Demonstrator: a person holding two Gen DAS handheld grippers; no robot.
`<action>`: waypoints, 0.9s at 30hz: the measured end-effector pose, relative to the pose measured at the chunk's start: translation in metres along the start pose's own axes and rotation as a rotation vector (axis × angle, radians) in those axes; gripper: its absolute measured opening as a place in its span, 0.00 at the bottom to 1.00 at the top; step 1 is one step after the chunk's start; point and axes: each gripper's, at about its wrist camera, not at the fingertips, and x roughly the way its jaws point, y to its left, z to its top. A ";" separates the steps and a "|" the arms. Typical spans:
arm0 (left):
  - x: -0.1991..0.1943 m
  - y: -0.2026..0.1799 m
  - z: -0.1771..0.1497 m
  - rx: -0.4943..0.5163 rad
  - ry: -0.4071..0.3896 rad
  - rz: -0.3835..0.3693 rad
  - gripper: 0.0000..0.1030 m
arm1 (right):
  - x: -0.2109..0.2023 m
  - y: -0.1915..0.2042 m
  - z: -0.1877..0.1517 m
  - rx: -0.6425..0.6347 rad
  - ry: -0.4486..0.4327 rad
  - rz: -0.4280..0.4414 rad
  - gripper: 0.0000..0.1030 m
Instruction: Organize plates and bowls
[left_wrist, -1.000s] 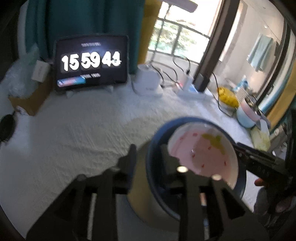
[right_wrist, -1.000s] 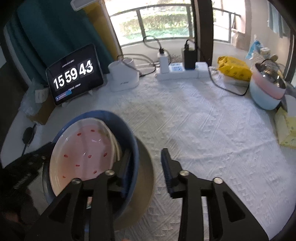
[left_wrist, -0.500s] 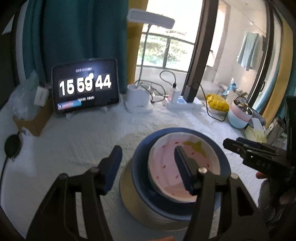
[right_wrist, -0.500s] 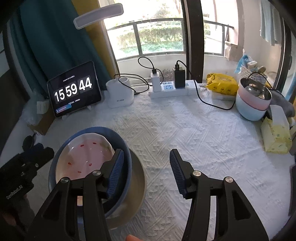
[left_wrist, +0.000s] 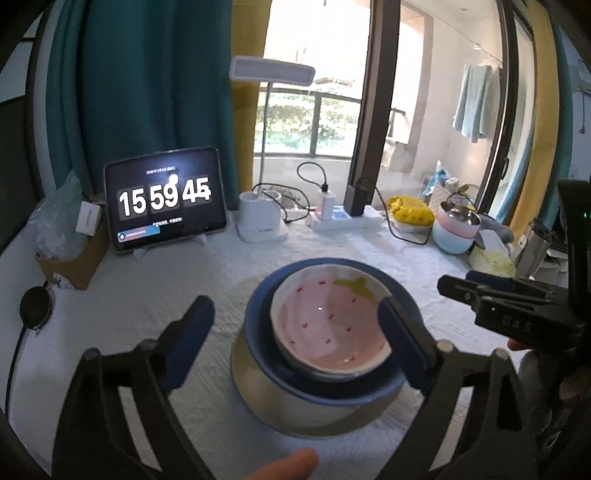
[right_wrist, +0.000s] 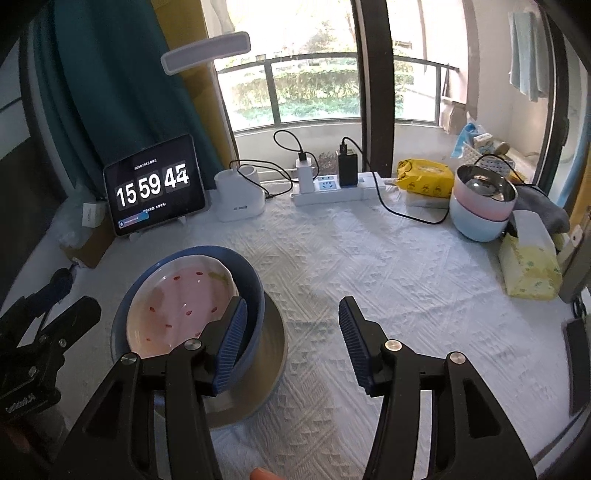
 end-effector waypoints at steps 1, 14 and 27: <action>-0.004 -0.002 -0.001 0.000 -0.007 -0.001 0.91 | -0.003 -0.001 -0.001 0.001 -0.003 -0.001 0.53; -0.039 -0.024 -0.016 0.027 -0.051 -0.002 0.92 | -0.046 -0.010 -0.025 0.011 -0.066 -0.022 0.53; -0.075 -0.043 -0.026 0.054 -0.120 -0.038 0.92 | -0.090 -0.018 -0.045 0.027 -0.134 -0.049 0.54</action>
